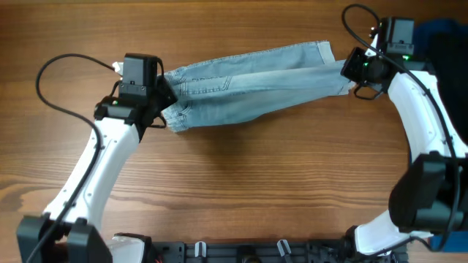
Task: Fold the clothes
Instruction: 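Lift the lower edge with both grippers and fold it up over the top half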
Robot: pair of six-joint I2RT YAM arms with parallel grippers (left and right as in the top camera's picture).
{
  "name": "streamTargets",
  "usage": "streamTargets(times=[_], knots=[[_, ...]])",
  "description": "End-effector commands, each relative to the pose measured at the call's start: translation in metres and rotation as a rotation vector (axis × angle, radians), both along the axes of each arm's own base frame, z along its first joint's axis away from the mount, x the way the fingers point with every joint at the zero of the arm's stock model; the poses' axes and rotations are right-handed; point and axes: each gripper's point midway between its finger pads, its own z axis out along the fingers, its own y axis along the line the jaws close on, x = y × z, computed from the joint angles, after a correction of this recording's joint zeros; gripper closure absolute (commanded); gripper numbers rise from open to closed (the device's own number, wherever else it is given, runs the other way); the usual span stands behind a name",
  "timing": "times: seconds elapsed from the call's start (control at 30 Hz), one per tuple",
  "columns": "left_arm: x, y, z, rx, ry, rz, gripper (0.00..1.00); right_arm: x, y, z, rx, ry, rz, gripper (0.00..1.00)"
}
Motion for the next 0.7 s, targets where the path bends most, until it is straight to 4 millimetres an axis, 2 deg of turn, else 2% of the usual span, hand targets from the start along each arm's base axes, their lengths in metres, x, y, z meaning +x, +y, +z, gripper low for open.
streamTargets(times=[0.0, 0.17, 0.27, 0.3, 0.33, 0.37, 0.43, 0.53, 0.57, 0.63, 0.67], knots=[[0.021, 0.015, 0.000, 0.057, -0.039, 0.045, 0.96, 0.015, -0.013, -0.011, -0.055, 0.000, -0.021, 0.96], [0.033, 0.014, -0.017, 0.058, -0.032, 0.044, 0.95, 0.028, -0.014, -0.030, -0.055, -0.008, -0.021, 0.96], [0.041, 0.012, -0.025, 0.057, -0.036, 0.044, 0.92, 0.039, -0.015, -0.034, -0.057, -0.037, -0.021, 0.95], [0.043, 0.012, -0.028, 0.057, -0.037, 0.044, 0.90, 0.044, -0.014, -0.036, -0.058, -0.050, -0.018, 0.94], [0.045, 0.012, -0.030, 0.057, -0.037, 0.044, 0.81, 0.046, -0.014, -0.036, -0.058, -0.060, -0.019, 0.90], [0.048, 0.011, -0.034, 0.057, -0.037, 0.044, 0.67, 0.050, -0.012, -0.038, -0.059, -0.069, -0.015, 0.89], [0.051, 0.011, -0.042, 0.058, -0.031, 0.044, 0.63, 0.057, -0.009, -0.041, -0.061, -0.089, -0.008, 0.85], [0.056, 0.010, -0.050, 0.058, -0.030, 0.044, 0.50, 0.066, -0.005, -0.041, -0.063, -0.120, 0.002, 0.58], [0.059, 0.010, -0.051, 0.057, -0.038, 0.044, 0.46, 0.070, -0.002, -0.041, -0.063, -0.135, 0.006, 0.44], [0.065, 0.009, -0.047, 0.059, -0.070, 0.034, 0.45, 0.079, 0.003, -0.040, -0.063, -0.173, 0.020, 0.13], [0.070, 0.007, -0.043, 0.066, -0.093, 0.016, 0.44, 0.083, 0.007, -0.037, -0.062, -0.195, 0.046, 0.06]])
